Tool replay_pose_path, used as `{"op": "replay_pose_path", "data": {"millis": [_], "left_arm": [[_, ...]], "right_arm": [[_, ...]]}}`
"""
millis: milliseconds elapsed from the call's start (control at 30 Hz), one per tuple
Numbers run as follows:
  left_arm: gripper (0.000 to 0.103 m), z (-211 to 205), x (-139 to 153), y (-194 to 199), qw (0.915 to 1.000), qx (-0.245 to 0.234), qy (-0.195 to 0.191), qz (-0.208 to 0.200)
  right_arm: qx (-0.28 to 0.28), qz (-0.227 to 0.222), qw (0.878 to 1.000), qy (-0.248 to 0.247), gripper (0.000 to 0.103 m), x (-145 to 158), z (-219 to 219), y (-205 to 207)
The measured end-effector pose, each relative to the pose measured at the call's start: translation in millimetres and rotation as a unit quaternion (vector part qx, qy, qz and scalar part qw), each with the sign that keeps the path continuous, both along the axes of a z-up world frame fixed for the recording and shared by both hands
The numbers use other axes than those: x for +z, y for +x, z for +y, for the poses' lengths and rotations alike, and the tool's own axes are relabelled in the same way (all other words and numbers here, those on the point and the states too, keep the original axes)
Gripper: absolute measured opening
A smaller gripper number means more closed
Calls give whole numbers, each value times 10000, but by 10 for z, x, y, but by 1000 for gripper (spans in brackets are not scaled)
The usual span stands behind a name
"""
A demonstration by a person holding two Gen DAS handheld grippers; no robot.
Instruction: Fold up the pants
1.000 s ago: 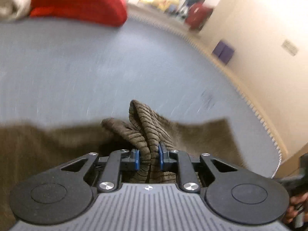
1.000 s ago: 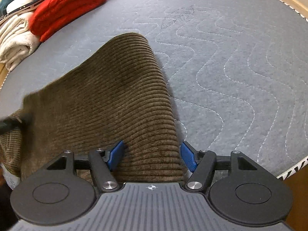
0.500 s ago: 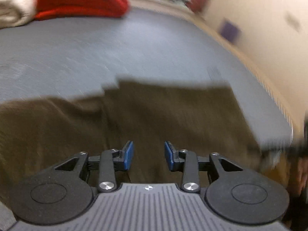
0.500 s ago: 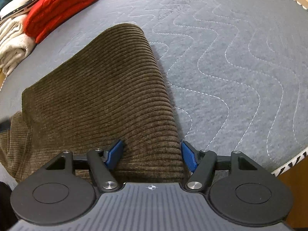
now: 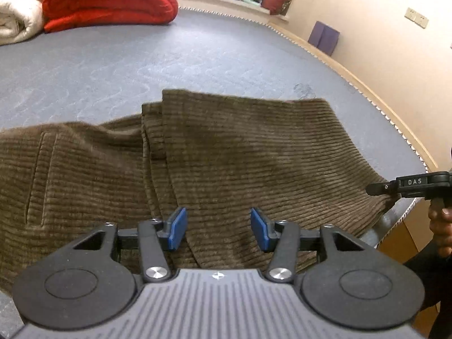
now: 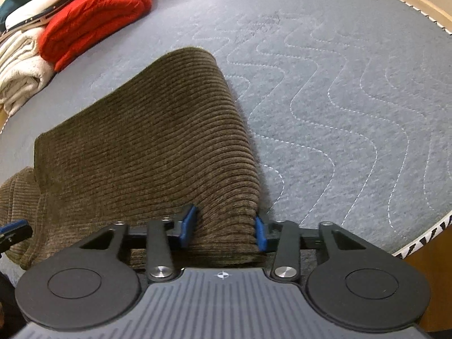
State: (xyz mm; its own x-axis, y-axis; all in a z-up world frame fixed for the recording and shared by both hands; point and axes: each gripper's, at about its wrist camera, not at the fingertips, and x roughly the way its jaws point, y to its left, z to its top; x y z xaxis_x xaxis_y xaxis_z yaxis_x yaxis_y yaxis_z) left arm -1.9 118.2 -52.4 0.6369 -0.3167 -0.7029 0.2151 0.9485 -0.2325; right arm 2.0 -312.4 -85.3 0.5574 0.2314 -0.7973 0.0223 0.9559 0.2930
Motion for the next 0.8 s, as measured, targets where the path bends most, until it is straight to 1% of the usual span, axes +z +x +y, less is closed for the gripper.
{"op": "replay_pose_path", "data": {"millis": [67, 133, 167, 233, 300, 367, 400, 467, 500, 533, 600, 633, 667, 733, 767, 800], "left_arm": [[56, -5, 41, -40, 9999, -30, -121, -116], [60, 4, 91, -10, 9993, -45, -296, -207], [62, 18, 116, -17, 9988, -56, -415, -253], [68, 51, 200, -52, 9972, -99, -655, -332], [80, 66, 280, -82, 9941, -173, -968, -450], [84, 86, 351, -91, 9886, -233, -1391, -534], [85, 103, 385, -91, 9841, -262, -1676, -534], [87, 136, 440, -99, 9727, -302, -2243, -509], [92, 151, 468, -104, 9670, -310, -2477, -513], [94, 165, 505, -90, 9620, -314, -2661, -531], [95, 191, 573, -112, 9542, -361, -2904, -615], [95, 191, 591, -111, 9534, -409, -2925, -613], [95, 180, 595, -101, 9546, -460, -2886, -575], [95, 152, 578, -101, 9588, -508, -2753, -486], [95, 142, 559, -94, 9608, -538, -2685, -439], [95, 123, 554, -88, 9626, -580, -2614, -403]], "right_arm": [[-10, -187, 9998, 59, 27, 76, 16, -30], [88, -579, 9983, 67, 24, 241, 74, -113], [185, -777, 9968, -15, 24, 324, 130, -160], [492, -1255, 9905, -260, 23, 523, 316, -297], [800, -1661, 9817, -472, 23, 670, 550, -464], [1086, -1954, 9721, -702, 22, 748, 797, -625], [1267, -2109, 9657, -828, 22, 774, 945, -720], [1667, -2398, 9502, -1087, 21, 804, 1250, -904], [1876, -2503, 9420, -1217, 21, 811, 1392, -981], [2094, -2588, 9334, -1340, 21, 797, 1526, -1058], [2602, -2734, 9118, -1616, 20, 737, 1789, -1208], [2864, -2798, 8990, -1777, 20, 699, 1906, -1276], [3125, -2859, 8853, -1922, 20, 652, 2009, -1346], [3479, -2952, 8644, -2113, 19, 628, 2148, -1450], [3657, -3015, 8520, -2224, 19, 601, 2207, -1503], [3785, -3060, 8426, -2305, 19, 582, 2247, -1542]]}}
